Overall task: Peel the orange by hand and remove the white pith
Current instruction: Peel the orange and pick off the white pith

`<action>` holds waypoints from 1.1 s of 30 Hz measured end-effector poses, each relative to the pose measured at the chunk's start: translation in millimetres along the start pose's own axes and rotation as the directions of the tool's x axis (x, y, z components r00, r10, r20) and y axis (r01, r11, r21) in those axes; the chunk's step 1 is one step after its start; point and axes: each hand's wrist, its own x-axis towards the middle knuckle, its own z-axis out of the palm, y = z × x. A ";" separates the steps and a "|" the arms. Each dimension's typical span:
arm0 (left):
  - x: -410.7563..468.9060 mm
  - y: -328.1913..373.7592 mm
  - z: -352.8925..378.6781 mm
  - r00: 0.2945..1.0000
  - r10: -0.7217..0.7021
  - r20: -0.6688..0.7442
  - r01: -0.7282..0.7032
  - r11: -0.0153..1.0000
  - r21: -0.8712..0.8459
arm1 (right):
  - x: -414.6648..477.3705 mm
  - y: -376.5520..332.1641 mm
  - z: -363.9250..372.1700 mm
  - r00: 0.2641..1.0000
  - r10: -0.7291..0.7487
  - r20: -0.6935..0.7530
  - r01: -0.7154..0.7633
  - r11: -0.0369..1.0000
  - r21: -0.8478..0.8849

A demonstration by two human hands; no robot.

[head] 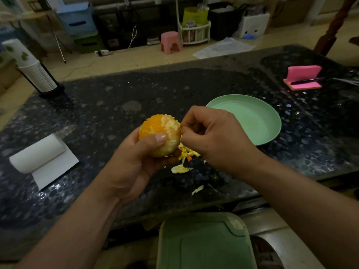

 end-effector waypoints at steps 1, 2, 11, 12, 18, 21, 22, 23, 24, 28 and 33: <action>0.0 0.3 0.3 1.000 -0.008 -0.002 0.008 1.000 -0.018 | 0.4 -0.5 0.1 1.000 0.009 -0.001 -0.009 1.000 0.016; 0.2 0.5 -0.1 1.000 -0.019 0.000 0.019 0.999 -0.034 | 1.2 -0.7 0.2 1.000 0.019 0.000 -0.019 0.999 0.037; 1.8 3.6 -4.6 0.991 -0.096 0.098 0.108 0.987 -0.120 | 4.4 0.1 0.0 0.998 0.042 0.042 -0.050 0.974 0.220; 1.7 3.9 -4.7 0.990 -0.101 0.103 0.114 0.985 -0.128 | 4.4 0.3 0.0 0.998 0.040 0.048 -0.051 0.972 0.230; -0.4 5.1 -3.8 0.985 -0.106 0.136 0.128 0.978 -0.164 | 4.3 0.5 -0.5 0.998 0.031 0.057 -0.045 0.965 0.257; -1.4 5.4 -4.6 0.983 -0.099 0.154 0.128 0.974 -0.189 | 3.9 0.4 -1.0 0.998 0.034 0.058 -0.048 0.965 0.259; -1.5 5.8 -5.3 0.982 -0.097 0.160 0.129 0.971 -0.204 | 3.8 0.7 -1.1 0.998 0.038 0.055 -0.051 0.965 0.258; -2.1 6.4 -6.0 0.982 -0.093 0.165 0.128 0.968 -0.216 | 3.7 1.2 -1.4 0.998 0.041 0.051 -0.053 0.965 0.257; -2.6 7.3 -6.3 0.981 -0.088 0.172 0.126 0.966 -0.225 | 3.8 2.2 -1.6 0.998 0.047 0.046 -0.057 0.965 0.255; -3.4 7.3 -7.1 0.978 -0.091 0.190 0.137 0.960 -0.245 | 5.0 6.6 -1.3 0.997 0.074 0.038 -0.081 0.973 0.217; 1.5 3.3 -5.9 0.995 -0.073 0.074 0.090 0.964 -0.252 | 4.5 4.8 -0.1 0.991 0.087 0.106 -0.108 0.972 0.209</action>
